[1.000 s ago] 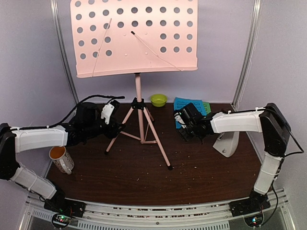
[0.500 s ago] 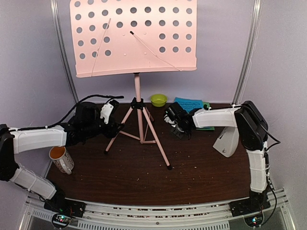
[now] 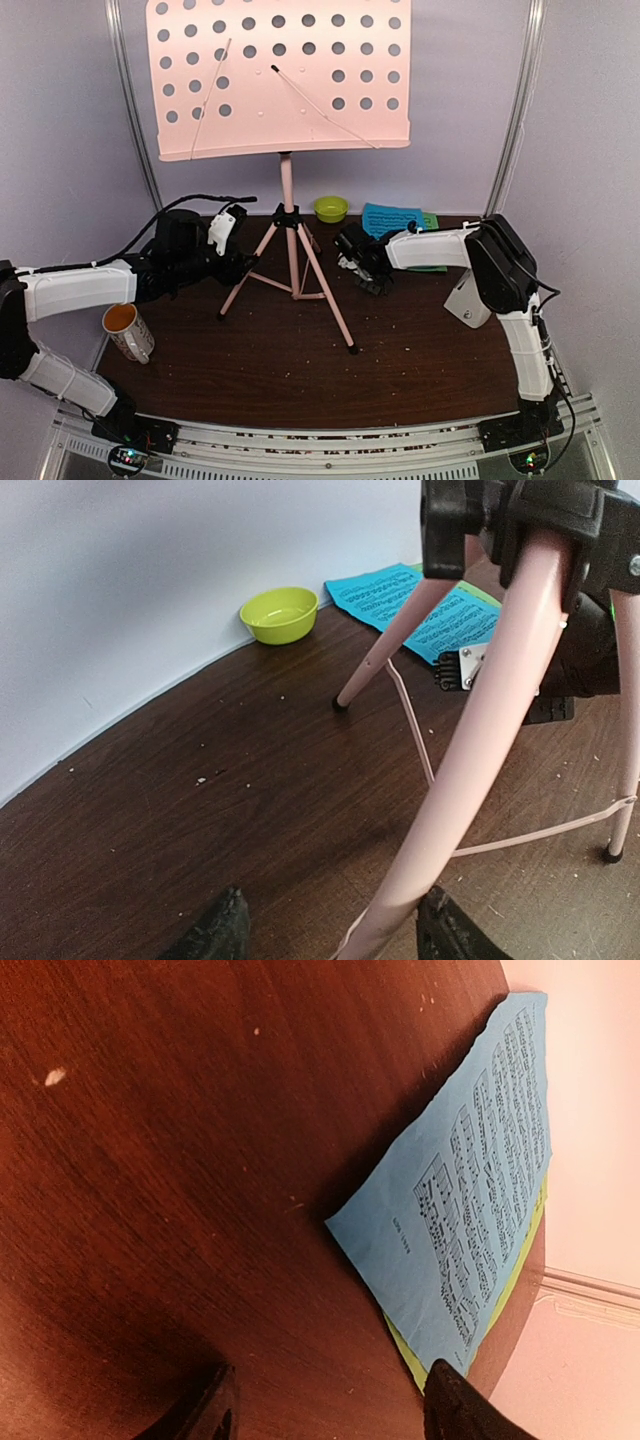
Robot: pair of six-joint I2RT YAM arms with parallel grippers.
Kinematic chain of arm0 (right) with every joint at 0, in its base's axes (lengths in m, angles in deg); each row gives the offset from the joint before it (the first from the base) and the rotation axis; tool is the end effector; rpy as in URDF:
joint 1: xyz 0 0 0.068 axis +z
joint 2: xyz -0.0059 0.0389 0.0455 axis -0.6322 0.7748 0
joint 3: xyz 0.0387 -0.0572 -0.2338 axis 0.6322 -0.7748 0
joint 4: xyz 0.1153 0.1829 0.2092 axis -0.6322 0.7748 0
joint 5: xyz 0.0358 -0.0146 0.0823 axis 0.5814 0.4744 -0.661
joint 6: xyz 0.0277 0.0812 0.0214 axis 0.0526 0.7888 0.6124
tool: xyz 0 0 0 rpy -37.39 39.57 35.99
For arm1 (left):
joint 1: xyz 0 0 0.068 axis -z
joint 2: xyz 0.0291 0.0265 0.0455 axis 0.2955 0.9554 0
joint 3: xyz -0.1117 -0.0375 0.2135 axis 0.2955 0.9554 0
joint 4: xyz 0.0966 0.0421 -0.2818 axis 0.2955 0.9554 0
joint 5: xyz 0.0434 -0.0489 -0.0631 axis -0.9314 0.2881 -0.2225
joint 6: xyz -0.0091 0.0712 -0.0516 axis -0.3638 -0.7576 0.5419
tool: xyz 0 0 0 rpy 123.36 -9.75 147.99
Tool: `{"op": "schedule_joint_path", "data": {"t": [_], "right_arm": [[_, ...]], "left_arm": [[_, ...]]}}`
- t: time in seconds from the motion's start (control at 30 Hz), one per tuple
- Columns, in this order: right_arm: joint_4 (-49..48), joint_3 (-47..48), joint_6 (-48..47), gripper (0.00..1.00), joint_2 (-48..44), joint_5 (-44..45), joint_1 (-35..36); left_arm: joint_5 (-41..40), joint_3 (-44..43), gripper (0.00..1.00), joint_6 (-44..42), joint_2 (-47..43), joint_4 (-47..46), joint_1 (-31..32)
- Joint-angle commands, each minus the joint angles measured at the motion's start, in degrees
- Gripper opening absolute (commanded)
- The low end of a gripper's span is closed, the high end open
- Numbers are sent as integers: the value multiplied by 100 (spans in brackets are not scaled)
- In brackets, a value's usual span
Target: Set up the instrument practice props
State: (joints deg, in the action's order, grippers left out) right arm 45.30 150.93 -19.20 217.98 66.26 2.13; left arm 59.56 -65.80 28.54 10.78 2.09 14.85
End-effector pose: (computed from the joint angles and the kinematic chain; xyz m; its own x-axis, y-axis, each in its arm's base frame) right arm 0.4051 0.3025 0.0601 -0.4734 -0.8489 -0.2351 -0.6209 0.5109 -0.5946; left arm 0.3211 -0.2064 0.1825 -0.3632 0.1952 -0.9110 0.5648 0.8238 -0.0487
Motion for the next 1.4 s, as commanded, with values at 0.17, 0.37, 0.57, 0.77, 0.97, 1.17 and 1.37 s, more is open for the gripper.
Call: {"op": "schedule_joint_path", "data": {"t": [0.17,0.37,0.57,0.77,0.97,1.17,1.37], "right_arm": [[1572,1515,-348,63,973,466,152],[1632,1803,-511,62,1230,986,153],[1293,1499,-920,58,1197,1327,147],[503,1600,-1383,50,1433,1848,111],[-2,1599,-1792,39,1453,1783,73],[-312,1477,-1913,21,1405,1719,-44],[-462,1471,-1879,3,1373,1653,-199]], "left_arm": [[-216,-254,59,-102,-227,-440,-60],[-211,-183,59,-155,-348,-436,-60],[-232,-168,60,-211,-396,-478,-67],[-228,-197,61,-261,-453,-464,-85],[-257,-138,61,-278,-624,-435,-100],[-290,-111,61,-290,-633,-460,-100],[-293,-118,61,-305,-632,-431,-97]]}}
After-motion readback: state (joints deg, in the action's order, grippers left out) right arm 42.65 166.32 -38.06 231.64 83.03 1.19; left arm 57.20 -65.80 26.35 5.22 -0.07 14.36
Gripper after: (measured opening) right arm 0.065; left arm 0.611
